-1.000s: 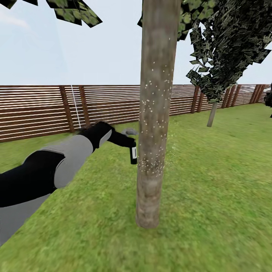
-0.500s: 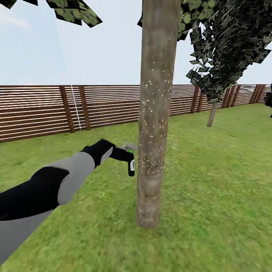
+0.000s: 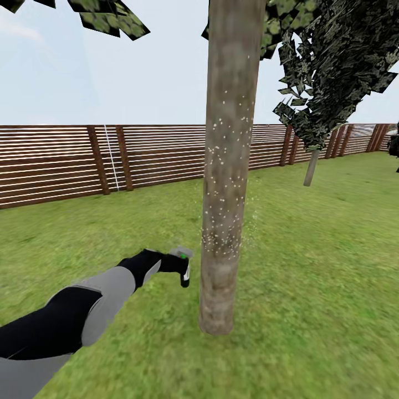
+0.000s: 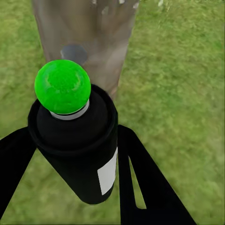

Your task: In the garden, pick up the pesticide atomizer on the floor and spray pesticide onto both trees until each tree trunk is fully covered.

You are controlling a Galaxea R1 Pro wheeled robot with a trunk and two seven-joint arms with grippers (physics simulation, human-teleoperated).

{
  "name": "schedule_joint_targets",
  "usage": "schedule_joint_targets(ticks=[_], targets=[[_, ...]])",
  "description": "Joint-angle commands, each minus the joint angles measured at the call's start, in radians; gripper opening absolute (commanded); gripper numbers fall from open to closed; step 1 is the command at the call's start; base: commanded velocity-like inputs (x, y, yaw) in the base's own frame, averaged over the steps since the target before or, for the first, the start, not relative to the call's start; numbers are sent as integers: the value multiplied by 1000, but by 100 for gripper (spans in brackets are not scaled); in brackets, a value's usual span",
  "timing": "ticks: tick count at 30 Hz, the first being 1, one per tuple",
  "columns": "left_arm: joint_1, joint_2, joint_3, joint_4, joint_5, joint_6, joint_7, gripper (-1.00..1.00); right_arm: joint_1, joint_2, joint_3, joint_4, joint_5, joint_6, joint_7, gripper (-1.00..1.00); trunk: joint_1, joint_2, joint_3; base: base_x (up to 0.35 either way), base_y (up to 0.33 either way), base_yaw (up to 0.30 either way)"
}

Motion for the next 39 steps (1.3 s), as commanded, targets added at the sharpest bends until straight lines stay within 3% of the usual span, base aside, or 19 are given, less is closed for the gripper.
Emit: schedule_joint_targets(ticks=[1, 3, 6, 16, 27, 39], targets=[[34, 7, 6, -1, 1, -47, 10, -100, 0, 0, 0, 0, 0, 0, 0, 100, 0, 0, 0, 0, 0, 0], [74, 16, 6, -1, 2, -117, 14, -100, 0, 0, 0, 0, -1, 0, 0, 100, 0, 0, 0, 0, 0, 0], [109, 18, 7, -2, 3, -145, 16, -100, 0, 0, 0, 0, -1, 0, 0, 100, 0, 0, 0, 0, 119, 0], [117, 24, 8, -2, 10, -148, 17, -100, 0, 1, 1, 0, -1, 1, 0, 100, 0, 0, 0, 91, 325, -12], [117, 22, 8, -2, 10, -147, 17, -100, 0, 2, 1, 0, -1, 2, 0, 100, 0, 0, 0, 231, 315, -278], [117, 22, 8, -2, 10, -143, 17, -100, 0, 2, 1, 1, -1, 2, 0, 100, 0, 0, 0, 62, 349, -231]])
